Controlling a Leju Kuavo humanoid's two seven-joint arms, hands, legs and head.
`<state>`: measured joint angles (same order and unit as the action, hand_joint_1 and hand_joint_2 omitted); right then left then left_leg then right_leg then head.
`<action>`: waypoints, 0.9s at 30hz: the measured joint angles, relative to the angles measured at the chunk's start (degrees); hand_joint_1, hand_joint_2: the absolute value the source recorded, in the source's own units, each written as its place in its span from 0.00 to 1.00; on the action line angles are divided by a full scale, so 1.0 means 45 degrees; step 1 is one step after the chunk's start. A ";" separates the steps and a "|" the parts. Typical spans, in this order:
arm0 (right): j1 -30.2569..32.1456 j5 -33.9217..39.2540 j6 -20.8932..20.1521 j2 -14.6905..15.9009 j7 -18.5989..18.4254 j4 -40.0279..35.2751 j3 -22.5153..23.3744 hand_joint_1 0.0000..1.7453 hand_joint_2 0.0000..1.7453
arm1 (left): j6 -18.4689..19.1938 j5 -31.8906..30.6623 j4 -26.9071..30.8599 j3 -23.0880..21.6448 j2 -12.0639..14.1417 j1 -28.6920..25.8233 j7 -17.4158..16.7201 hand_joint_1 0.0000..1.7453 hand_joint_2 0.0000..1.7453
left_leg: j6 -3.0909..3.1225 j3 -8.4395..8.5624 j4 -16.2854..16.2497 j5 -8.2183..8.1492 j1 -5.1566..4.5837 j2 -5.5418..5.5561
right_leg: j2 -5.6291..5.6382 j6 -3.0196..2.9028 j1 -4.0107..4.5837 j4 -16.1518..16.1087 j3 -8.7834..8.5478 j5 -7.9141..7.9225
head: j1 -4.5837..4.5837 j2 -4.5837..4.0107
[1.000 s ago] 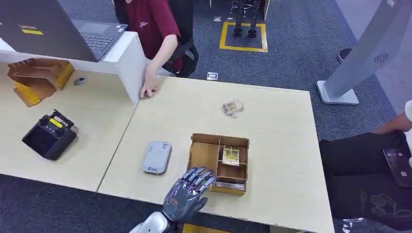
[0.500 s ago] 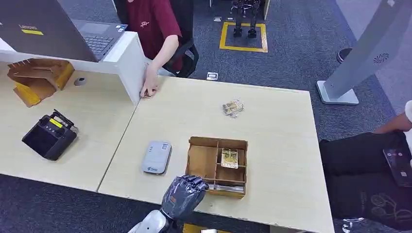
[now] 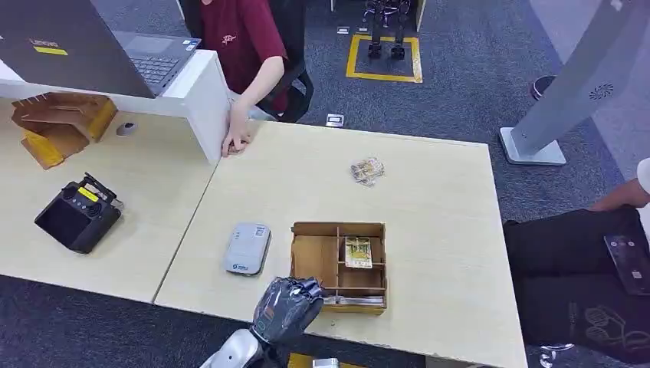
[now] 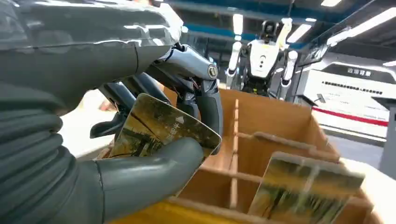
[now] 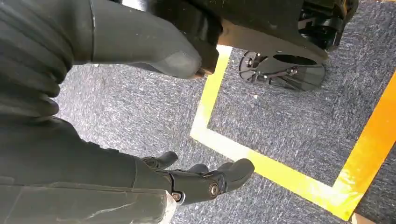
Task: Pass the card to the sensor for recognition and then transmit it.
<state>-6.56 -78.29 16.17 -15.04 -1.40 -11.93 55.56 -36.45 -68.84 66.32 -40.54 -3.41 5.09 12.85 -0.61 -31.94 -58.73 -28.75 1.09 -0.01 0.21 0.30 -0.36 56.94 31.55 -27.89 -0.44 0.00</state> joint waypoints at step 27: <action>-0.0160 -0.0865 -0.0248 -0.0044 -0.0481 0.0005 -0.0486 0.00 1.00 | 0.1141 0.0062 0.4286 0.2036 0.0355 0.3295 -0.2430 1.00 1.00 | -0.0008 0.0005 -0.0001 0.0017 0.0000 0.0001 | 0.0003 0.0001 0.0000 0.0005 -0.0001 0.0020 | 0.0005 0.0000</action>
<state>-7.28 -82.18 15.06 -15.23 -3.56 -11.91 53.37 -31.32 -68.57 85.61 -31.38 -1.81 19.91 1.92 -0.65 -31.92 -58.73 -28.67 1.09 0.00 0.22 0.30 -0.36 56.96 31.55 -27.80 -0.42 0.00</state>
